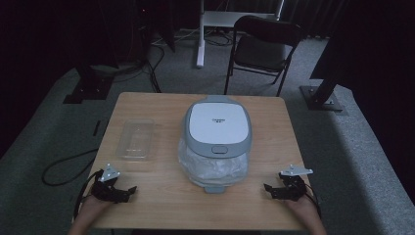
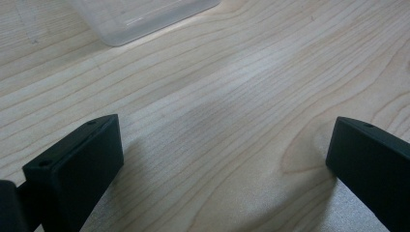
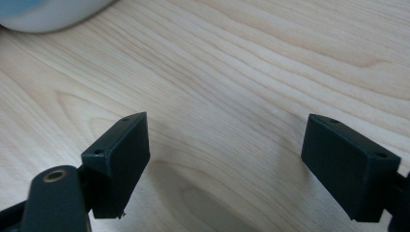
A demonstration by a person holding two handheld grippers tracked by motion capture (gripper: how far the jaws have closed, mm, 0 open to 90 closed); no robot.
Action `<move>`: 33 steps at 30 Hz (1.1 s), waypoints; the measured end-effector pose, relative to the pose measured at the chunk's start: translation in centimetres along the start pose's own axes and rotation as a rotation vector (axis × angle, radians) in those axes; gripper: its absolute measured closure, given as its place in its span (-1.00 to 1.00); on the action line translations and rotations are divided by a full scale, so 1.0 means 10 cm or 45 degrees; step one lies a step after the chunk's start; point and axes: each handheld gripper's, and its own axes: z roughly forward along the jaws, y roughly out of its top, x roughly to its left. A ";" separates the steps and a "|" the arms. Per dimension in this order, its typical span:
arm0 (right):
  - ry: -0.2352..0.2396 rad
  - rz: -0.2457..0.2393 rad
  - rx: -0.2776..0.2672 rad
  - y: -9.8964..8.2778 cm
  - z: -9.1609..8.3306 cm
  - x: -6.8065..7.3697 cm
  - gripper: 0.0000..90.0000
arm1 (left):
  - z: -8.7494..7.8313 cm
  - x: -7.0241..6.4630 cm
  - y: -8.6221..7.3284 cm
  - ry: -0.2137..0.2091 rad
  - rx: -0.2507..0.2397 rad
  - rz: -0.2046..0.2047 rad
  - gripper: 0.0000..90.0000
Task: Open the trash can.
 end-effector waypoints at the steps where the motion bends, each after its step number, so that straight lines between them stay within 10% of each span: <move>1: 0.005 0.001 -0.003 0.01 -0.01 0.01 -0.63 | 0.00 0.00 0.00 0.000 0.000 0.000 -0.99; 33: 0.100 -0.016 -0.315 0.60 -0.71 0.20 -0.54 | 0.00 0.00 0.00 -0.004 0.000 0.002 -0.99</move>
